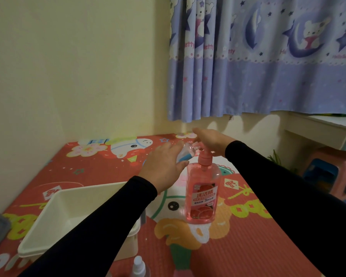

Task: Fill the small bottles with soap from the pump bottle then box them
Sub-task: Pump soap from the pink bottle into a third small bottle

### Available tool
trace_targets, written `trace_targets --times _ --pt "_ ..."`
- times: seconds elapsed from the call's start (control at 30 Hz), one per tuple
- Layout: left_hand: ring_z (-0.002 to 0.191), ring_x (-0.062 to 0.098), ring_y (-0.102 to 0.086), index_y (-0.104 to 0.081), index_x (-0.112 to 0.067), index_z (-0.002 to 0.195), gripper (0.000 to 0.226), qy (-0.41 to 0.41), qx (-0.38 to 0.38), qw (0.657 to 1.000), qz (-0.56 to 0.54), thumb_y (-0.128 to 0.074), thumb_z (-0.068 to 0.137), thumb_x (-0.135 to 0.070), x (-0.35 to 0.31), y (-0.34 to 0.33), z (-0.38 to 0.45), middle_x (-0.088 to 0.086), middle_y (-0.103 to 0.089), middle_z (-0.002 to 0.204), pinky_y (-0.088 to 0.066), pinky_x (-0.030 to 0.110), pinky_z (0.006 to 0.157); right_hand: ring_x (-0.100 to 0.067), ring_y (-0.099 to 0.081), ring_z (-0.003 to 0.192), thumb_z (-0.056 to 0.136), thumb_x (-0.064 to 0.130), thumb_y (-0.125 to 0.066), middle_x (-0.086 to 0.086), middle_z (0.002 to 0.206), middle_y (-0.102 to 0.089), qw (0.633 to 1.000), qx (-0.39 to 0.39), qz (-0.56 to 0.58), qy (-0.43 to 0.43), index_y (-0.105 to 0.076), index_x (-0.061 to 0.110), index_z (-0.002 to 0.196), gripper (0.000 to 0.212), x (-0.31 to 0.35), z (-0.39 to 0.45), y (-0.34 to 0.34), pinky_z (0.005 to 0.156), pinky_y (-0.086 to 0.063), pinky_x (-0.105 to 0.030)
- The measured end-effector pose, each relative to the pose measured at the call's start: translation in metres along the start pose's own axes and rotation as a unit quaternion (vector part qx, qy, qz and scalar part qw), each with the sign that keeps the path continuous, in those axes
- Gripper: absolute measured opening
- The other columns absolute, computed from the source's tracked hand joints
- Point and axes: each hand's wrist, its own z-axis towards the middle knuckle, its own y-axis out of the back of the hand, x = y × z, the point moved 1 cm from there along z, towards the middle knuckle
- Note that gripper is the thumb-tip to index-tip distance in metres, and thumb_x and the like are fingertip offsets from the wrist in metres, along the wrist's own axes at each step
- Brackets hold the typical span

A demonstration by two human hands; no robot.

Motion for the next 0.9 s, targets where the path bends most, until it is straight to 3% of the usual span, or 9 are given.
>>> trace_targets --times 0.1,0.17,0.27,0.33,0.43,0.57,0.7,0.8,0.9 --pt "0.118 0.024 -0.045 -0.033 -0.021 0.145 0.054 -0.002 -0.004 1.0 0.006 -0.048 0.097 -0.041 0.0 0.001 0.001 0.004 -0.049 0.128 -0.038 0.036 0.098 -0.021 -0.051 0.077 0.078 0.062 -0.034 -0.005 0.091 -0.064 1.0 -0.004 0.003 0.006 -0.066 0.015 0.102 0.062 0.0 0.004 -0.001 0.074 -0.043 -0.036" --pt "0.118 0.024 -0.045 -0.032 -0.022 0.146 0.055 0.0 0.003 1.0 0.007 -0.048 0.097 -0.041 0.0 -0.003 -0.001 0.004 -0.049 0.128 -0.036 0.033 0.098 -0.02 -0.051 0.074 0.086 0.053 -0.036 -0.009 0.092 -0.066 0.999 -0.002 0.026 0.023 -0.065 0.01 0.098 0.054 -0.003 0.006 -0.007 0.072 -0.04 -0.034" --pt "0.119 0.024 -0.044 -0.03 -0.023 0.147 0.056 0.004 0.01 1.0 0.006 -0.048 0.096 -0.041 0.001 -0.008 -0.005 0.004 -0.048 0.126 -0.036 0.033 0.098 -0.016 -0.04 0.06 0.098 0.037 -0.034 -0.005 0.07 -0.049 0.998 -0.004 0.039 0.04 -0.056 0.007 0.093 0.037 -0.005 0.002 -0.014 0.06 -0.033 -0.029" --pt "0.118 0.024 -0.045 -0.031 -0.023 0.146 0.055 0.004 0.011 1.0 0.004 -0.048 0.096 -0.041 0.002 -0.008 -0.005 0.004 -0.049 0.125 -0.037 0.034 0.097 -0.016 -0.037 0.059 0.1 0.034 -0.034 -0.005 0.067 -0.044 0.998 -0.006 0.048 0.044 -0.056 0.008 0.097 0.034 -0.007 0.0 -0.013 0.059 -0.031 -0.029" --pt "0.118 0.024 -0.045 -0.033 -0.022 0.145 0.055 0.002 0.012 1.0 -0.005 -0.049 0.096 -0.041 0.002 -0.004 -0.003 0.004 -0.049 0.127 -0.036 0.033 0.098 -0.017 -0.042 0.062 0.095 0.042 -0.035 -0.004 0.068 -0.05 0.999 -0.003 0.027 0.028 -0.059 0.005 0.093 0.045 -0.003 0.0 -0.008 0.065 -0.035 -0.03" --pt "0.119 0.024 -0.045 -0.033 -0.021 0.146 0.055 -0.003 -0.005 1.0 -0.005 -0.048 0.097 -0.041 0.001 0.001 0.001 0.004 -0.049 0.129 -0.037 0.034 0.097 -0.02 -0.048 0.076 0.092 0.051 -0.032 -0.004 0.088 -0.058 1.0 -0.005 -0.017 0.02 -0.064 0.006 0.107 0.057 0.003 0.0 0.001 0.073 -0.038 -0.034" --pt "0.119 0.024 -0.045 -0.03 -0.021 0.147 0.057 0.0 0.004 1.0 -0.001 -0.048 0.097 -0.041 0.0 -0.005 -0.002 0.004 -0.048 0.129 -0.034 0.031 0.096 -0.019 -0.047 0.067 0.092 0.048 -0.036 -0.006 0.08 -0.058 0.999 0.001 0.033 0.019 -0.063 0.011 0.092 0.046 -0.005 0.007 -0.007 0.066 -0.037 -0.031" --pt "0.12 0.024 -0.044 -0.028 -0.022 0.148 0.058 0.005 0.01 1.0 -0.001 -0.047 0.097 -0.041 0.003 -0.01 -0.005 0.004 -0.048 0.128 -0.034 0.031 0.097 -0.015 -0.037 0.056 0.099 0.036 -0.034 -0.002 0.063 -0.043 0.998 0.001 0.05 0.024 -0.057 0.008 0.093 0.037 -0.006 0.003 -0.014 0.054 -0.029 -0.028" --pt "0.118 0.025 -0.045 -0.03 -0.023 0.147 0.056 0.004 0.017 1.0 0.005 -0.047 0.097 -0.041 0.003 -0.008 -0.003 0.004 -0.049 0.126 -0.037 0.033 0.096 -0.02 -0.041 0.068 0.099 0.038 -0.033 -0.003 0.067 -0.044 0.999 -0.013 0.022 0.028 -0.062 -0.001 0.102 0.048 -0.005 0.002 -0.012 0.064 -0.033 -0.03"
